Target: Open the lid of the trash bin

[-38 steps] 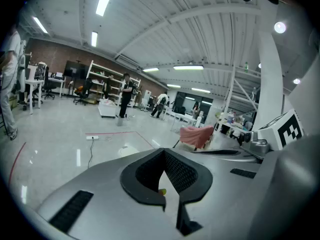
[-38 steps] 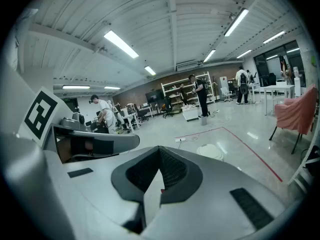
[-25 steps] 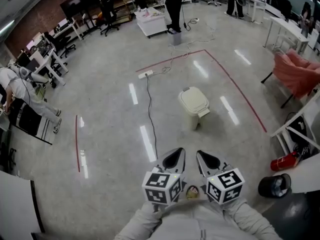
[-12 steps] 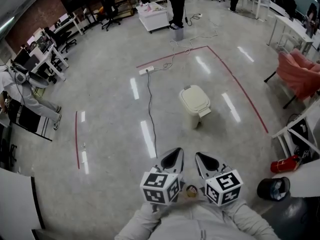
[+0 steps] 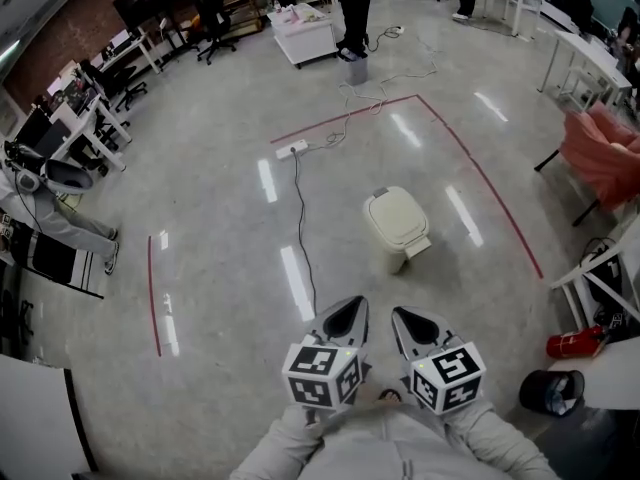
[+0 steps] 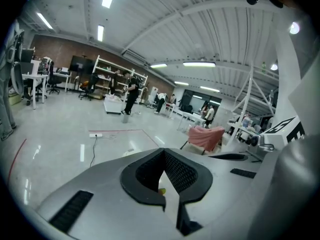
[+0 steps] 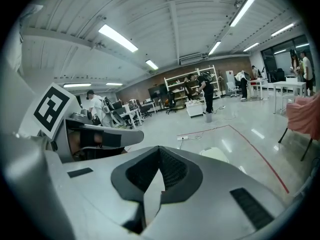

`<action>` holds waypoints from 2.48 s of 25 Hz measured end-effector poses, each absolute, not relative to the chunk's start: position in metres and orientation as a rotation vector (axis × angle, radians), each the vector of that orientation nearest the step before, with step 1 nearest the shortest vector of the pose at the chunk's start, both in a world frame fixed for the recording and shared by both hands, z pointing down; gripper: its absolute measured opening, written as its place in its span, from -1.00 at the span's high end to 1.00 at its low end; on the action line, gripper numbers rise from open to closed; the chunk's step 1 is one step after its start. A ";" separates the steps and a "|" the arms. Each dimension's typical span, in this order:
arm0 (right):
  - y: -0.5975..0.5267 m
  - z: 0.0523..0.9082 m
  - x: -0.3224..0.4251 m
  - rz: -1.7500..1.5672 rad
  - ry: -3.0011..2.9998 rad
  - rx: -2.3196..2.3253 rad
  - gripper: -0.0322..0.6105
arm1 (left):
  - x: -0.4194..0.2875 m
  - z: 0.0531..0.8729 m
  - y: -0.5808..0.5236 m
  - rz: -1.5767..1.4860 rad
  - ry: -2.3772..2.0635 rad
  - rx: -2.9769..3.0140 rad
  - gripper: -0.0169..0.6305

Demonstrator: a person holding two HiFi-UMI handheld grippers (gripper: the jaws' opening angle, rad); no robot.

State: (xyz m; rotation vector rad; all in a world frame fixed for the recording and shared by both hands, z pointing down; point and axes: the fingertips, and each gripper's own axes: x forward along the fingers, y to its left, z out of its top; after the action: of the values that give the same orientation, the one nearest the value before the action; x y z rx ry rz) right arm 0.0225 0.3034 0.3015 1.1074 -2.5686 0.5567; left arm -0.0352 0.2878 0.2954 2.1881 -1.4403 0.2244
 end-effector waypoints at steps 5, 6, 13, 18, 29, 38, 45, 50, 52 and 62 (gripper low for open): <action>0.254 0.307 -0.006 0.580 -2.547 1.131 0.90 | -0.059 0.302 0.234 0.260 -1.393 2.198 0.93; 0.245 0.308 -0.011 0.585 -2.539 1.138 0.90 | -0.064 0.303 0.223 0.272 -1.382 2.203 0.93; 0.180 0.320 -0.045 0.639 -2.465 1.215 0.90 | -0.103 0.313 0.152 0.343 -1.299 2.220 0.93; 0.139 0.331 -0.062 0.709 -2.398 1.292 0.91 | -0.125 0.321 0.107 0.401 -1.218 2.229 0.93; 0.072 0.359 -0.070 0.815 -2.260 1.506 0.90 | -0.152 0.344 0.039 0.483 -1.071 2.277 0.93; 0.044 0.381 -0.058 0.866 -2.180 1.597 0.91 | -0.156 0.374 -0.006 0.541 -1.029 2.266 0.93; 0.011 0.403 -0.054 0.944 -2.112 1.656 0.91 | -0.146 0.397 -0.056 0.603 -0.957 2.279 0.93; -0.026 0.427 -0.049 1.004 -2.066 1.718 0.91 | -0.126 0.424 -0.103 0.675 -0.878 2.303 0.93; -0.037 0.443 -0.046 1.039 -2.027 1.745 0.90 | -0.118 0.438 -0.118 0.711 -0.837 2.303 0.93; -0.078 0.516 -0.058 1.195 -1.921 1.756 0.90 | -0.086 0.541 -0.189 0.892 -0.674 2.260 0.93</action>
State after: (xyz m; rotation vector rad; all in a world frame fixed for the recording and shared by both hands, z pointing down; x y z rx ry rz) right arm -0.0576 -0.0775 0.5161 1.7563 -1.9208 1.1950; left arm -0.0860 -0.1888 0.5414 2.2600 -0.6736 0.8916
